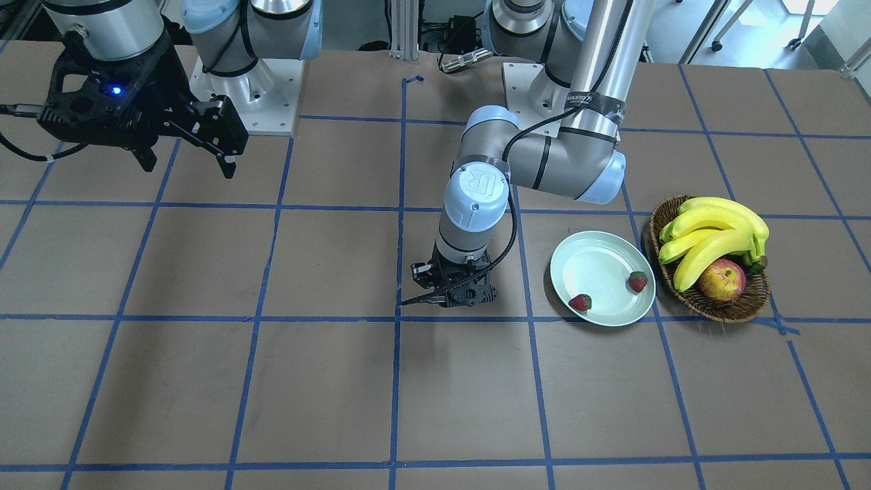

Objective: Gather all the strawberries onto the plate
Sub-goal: 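Carry the strawberry with the left gripper over the plate and open it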

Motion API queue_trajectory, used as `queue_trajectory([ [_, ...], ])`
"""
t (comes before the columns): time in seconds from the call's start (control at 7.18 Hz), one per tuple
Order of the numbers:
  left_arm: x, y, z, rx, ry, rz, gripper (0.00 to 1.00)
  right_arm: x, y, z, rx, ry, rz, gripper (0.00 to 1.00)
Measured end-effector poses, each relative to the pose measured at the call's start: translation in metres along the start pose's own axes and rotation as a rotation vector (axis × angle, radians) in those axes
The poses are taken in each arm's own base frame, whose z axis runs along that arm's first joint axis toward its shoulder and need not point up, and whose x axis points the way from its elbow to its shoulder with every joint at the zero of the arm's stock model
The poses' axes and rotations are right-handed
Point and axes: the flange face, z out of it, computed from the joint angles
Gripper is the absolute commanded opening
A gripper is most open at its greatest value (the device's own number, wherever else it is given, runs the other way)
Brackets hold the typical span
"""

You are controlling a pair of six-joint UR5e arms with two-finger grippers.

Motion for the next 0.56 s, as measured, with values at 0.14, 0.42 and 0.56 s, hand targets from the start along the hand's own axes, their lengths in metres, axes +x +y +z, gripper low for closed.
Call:
queue_trajectory([
  [0.14, -0.004, -0.007, -0.013, 0.035, -0.041, 0.01, 0.04, 0.003, 0.001, -0.003, 0.006, 0.019, -0.042, 1.0],
  [0.42, -0.05, -0.029, -0.029, 0.03, -0.101, 0.051, 0.04, 0.007, 0.011, -0.007, 0.002, 0.045, -0.072, 1.0],
  [0.56, -0.098, -0.046, -0.036, 0.008, -0.109, 0.096, 0.04, 0.006, 0.014, -0.007, -0.003, 0.046, -0.063, 1.0],
])
